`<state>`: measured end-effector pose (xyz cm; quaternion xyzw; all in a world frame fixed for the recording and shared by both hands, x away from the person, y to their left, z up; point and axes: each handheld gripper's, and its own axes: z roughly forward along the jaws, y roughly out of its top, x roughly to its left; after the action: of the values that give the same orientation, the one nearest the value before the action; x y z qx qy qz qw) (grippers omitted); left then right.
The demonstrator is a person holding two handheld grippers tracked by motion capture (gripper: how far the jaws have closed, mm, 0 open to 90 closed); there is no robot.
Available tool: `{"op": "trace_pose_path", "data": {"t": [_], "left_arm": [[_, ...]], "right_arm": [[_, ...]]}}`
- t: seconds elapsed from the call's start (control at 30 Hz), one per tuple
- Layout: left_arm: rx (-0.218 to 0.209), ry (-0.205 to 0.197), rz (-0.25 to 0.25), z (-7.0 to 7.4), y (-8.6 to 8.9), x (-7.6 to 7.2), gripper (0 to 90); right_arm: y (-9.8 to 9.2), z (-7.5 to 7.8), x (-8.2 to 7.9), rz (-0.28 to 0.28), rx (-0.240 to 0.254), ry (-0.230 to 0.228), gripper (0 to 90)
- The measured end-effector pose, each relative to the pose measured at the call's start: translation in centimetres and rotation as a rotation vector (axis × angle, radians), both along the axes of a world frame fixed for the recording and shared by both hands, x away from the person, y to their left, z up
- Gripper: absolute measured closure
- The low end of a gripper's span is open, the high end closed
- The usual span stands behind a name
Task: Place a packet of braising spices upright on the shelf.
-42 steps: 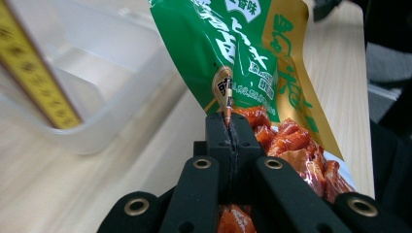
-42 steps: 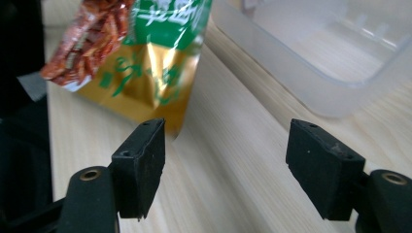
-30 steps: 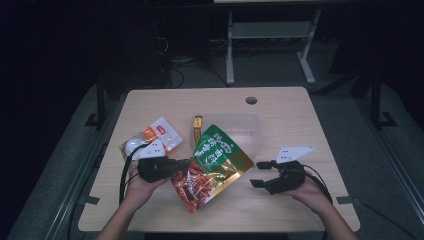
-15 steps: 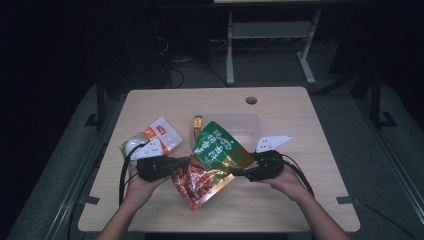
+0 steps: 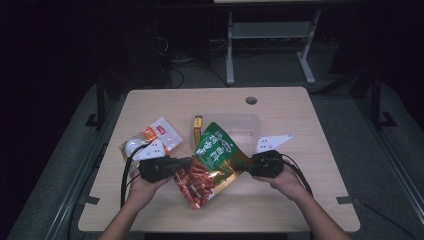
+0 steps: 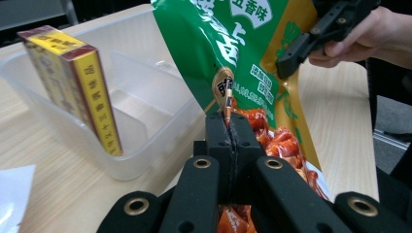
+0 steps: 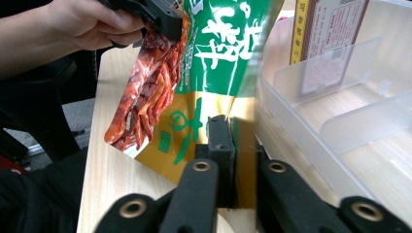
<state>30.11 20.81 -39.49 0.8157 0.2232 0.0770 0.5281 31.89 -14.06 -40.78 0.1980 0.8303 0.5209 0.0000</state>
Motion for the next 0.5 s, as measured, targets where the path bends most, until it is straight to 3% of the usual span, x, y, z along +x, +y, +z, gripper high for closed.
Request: {"op": "trace_pose_path", "data": {"t": [0.23, 0.4, 0.5], "left_arm": [[0.002, 0.008, -0.019, -0.5, 0.0, -0.1, 88.5], [0.073, 0.009, -0.037, -1.1, -0.3, -0.2, 84.8], [0.072, 0.016, -0.045, -1.2, -0.4, -0.1, 84.1]], "right_arm": [[-0.5, 0.3, 0.1, 0.025, 0.021, 0.003, 90.0], [-1.0, 0.8, -0.1, 0.038, 0.039, -0.003, 90.0], [-1.3, 1.0, -0.1, 0.045, 0.045, -0.004, 90.0]]}}
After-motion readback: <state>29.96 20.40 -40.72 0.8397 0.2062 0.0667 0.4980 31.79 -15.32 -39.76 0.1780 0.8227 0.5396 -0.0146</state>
